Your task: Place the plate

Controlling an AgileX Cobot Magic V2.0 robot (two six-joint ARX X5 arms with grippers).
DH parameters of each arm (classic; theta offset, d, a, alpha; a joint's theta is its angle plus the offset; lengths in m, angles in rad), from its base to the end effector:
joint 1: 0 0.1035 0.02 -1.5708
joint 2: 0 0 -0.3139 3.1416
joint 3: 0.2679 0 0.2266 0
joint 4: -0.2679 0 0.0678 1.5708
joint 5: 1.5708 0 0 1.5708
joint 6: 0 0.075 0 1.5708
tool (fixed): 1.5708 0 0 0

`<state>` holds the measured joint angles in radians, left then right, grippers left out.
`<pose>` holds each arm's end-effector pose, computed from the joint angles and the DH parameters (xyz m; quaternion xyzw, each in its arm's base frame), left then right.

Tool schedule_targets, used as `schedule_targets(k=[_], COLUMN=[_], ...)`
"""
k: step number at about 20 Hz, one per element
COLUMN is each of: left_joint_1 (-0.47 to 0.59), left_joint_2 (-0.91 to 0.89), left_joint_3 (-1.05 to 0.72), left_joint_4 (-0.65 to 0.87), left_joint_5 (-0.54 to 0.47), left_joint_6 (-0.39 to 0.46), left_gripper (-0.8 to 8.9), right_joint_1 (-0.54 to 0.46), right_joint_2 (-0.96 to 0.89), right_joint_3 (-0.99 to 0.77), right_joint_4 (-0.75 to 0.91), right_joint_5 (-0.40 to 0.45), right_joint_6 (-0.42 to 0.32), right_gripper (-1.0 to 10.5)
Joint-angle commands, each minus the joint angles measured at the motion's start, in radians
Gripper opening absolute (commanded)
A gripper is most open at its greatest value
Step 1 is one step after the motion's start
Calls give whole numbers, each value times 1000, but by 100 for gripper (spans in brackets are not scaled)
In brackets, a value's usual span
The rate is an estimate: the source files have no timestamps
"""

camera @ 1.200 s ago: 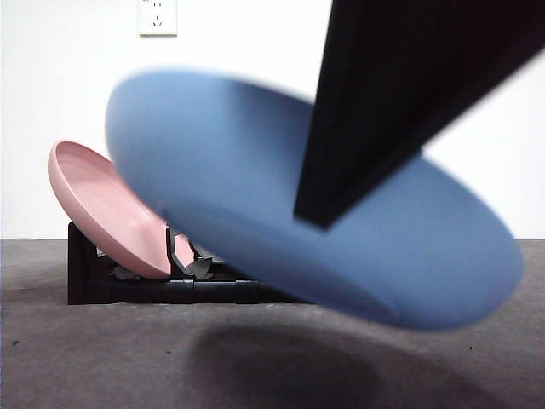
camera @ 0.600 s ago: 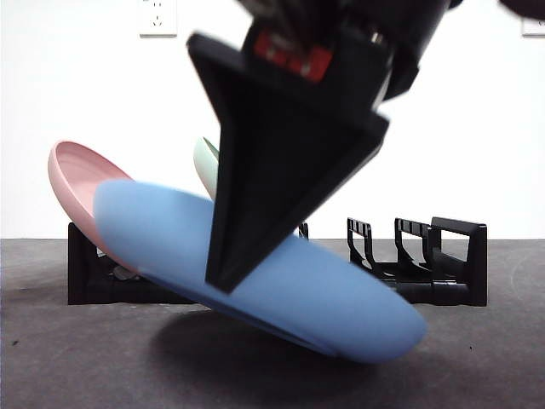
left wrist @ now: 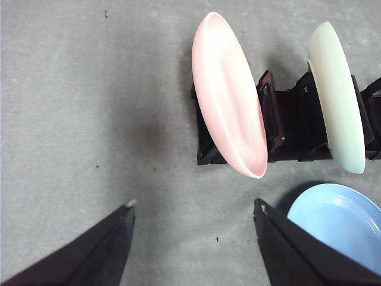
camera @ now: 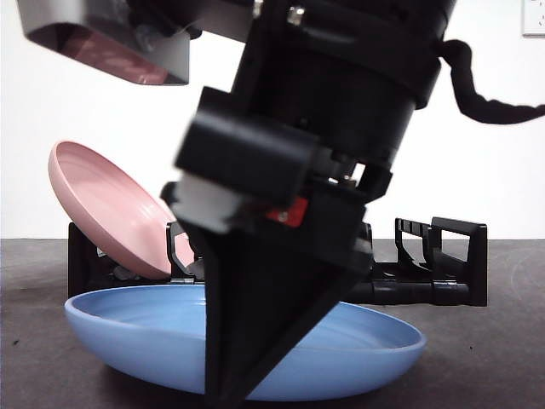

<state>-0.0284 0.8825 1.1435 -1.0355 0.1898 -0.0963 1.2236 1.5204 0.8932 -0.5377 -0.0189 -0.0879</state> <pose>0.1169 -0.0175 0.3613 -0.0747 0.3808 -0.0826 0.9179 0.0915 0.2569 0.2061 -0.3412 0.4315 0.5055 0.6647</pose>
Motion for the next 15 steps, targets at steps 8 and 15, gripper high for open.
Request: schedule_targets(k=[8, 15], left_joint_1=[0, -20], left_joint_2=[8, 36], left_joint_3=[23, 23], left_joint_4=[10, 17], left_joint_5=[5, 6], left_joint_6=[10, -41], left_gripper=[317, 366], right_joint_1=[8, -89], right_joint_2=[-20, -194], right_joint_3=[115, 356], right_joint_4=[-16, -146], right_joint_5=[-177, -133], right_joint_6=[263, 362], right_gripper=[230, 230])
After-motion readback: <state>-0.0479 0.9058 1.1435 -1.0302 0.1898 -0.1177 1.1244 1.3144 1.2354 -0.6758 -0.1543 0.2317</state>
